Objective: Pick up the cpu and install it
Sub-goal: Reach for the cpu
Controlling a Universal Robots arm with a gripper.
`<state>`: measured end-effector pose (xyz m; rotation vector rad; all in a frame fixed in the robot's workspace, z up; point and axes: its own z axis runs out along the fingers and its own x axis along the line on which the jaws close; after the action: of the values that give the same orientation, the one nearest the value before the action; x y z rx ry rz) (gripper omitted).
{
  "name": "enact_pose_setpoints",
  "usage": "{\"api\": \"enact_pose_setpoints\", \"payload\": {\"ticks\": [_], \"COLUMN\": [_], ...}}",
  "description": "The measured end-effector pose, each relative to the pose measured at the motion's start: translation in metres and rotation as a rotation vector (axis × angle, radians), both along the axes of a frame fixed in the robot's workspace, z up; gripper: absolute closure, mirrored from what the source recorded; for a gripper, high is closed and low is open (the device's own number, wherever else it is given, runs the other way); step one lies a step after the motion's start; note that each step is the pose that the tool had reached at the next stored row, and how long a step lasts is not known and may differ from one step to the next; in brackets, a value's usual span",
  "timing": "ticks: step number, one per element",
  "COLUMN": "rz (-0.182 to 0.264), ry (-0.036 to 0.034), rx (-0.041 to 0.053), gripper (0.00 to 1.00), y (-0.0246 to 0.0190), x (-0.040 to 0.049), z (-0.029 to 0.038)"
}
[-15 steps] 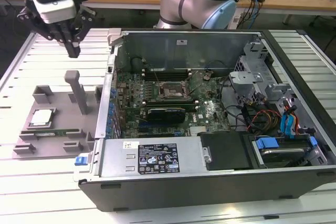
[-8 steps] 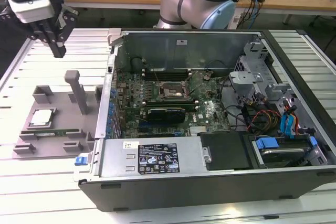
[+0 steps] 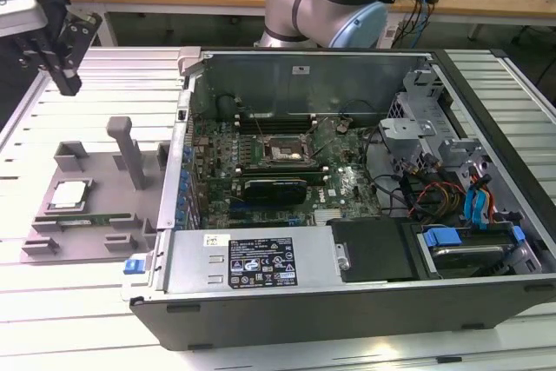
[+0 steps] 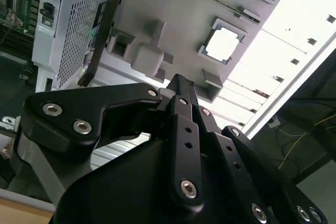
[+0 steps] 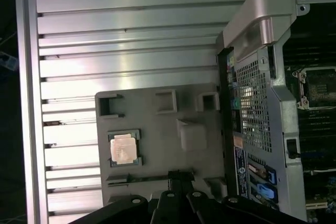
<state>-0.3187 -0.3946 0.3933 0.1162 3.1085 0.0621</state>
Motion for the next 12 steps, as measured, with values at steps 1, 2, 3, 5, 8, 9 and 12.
{"api": "enact_pose_setpoints", "payload": {"ticks": [1, 2, 3, 5, 8, 9, 12], "rz": [0.000, 0.000, 0.000, 0.000, 0.000, 0.000, 0.000], "ry": [0.0000, -0.0001, -0.0001, -0.0002, -0.0003, -0.0002, -0.0003], "rx": [0.0000, -0.0001, 0.0000, -0.0001, -0.0002, -0.0003, -0.0005], "gripper": [0.89, 0.89, 0.89, 0.89, 0.89, 0.89, 0.89], "y": [0.0001, 0.0003, 0.0004, 0.0007, 0.0014, 0.0015, 0.0019], "x": [-0.0028, -0.0069, -0.0103, -0.0198, -0.0320, -0.0345, -0.0426], "z": [0.0000, 0.0000, 0.0000, 0.0000, 0.0000, 0.0000, 0.0000]}}
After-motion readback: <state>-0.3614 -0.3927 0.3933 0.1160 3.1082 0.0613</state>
